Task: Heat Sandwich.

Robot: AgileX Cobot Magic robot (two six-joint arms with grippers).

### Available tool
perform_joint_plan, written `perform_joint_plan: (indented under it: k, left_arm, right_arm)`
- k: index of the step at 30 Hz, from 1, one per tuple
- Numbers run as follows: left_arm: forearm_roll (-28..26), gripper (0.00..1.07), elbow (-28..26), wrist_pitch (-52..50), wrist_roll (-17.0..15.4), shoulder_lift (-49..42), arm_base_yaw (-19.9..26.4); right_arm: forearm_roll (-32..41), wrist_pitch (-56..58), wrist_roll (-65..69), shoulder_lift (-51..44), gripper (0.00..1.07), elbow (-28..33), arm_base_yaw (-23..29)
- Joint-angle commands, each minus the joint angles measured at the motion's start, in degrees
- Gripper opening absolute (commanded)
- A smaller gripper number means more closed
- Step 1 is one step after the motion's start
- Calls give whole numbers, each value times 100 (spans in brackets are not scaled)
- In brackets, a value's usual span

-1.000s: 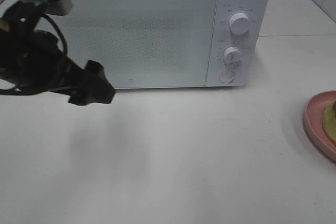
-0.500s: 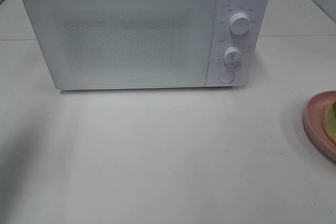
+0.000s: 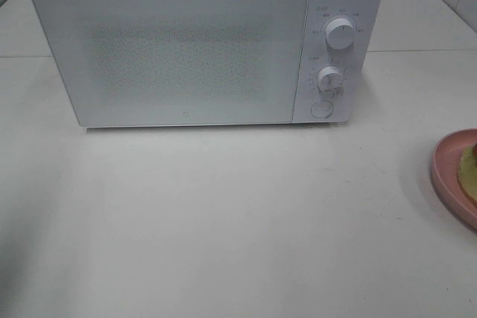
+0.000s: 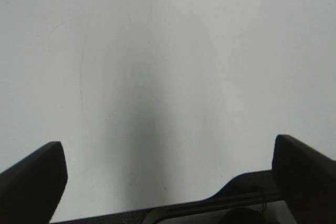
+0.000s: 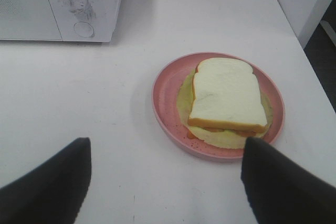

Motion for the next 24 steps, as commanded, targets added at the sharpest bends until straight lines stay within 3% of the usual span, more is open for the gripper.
perform_joint_plan:
  k: [1,7,24]
  left_arm:
    - [29,102,298,292,6,-619,23]
    - [132,102,791,338,6,-1427,23]
    - [327,102,779,338,-11,-3295,23]
  right_arm:
    - [-17,-6,-57,-155,76,29,-40]
    - [-17,-6,-57,-155,76,29,-40]
    - [-17,-6,-57,-155,76,29,-40]
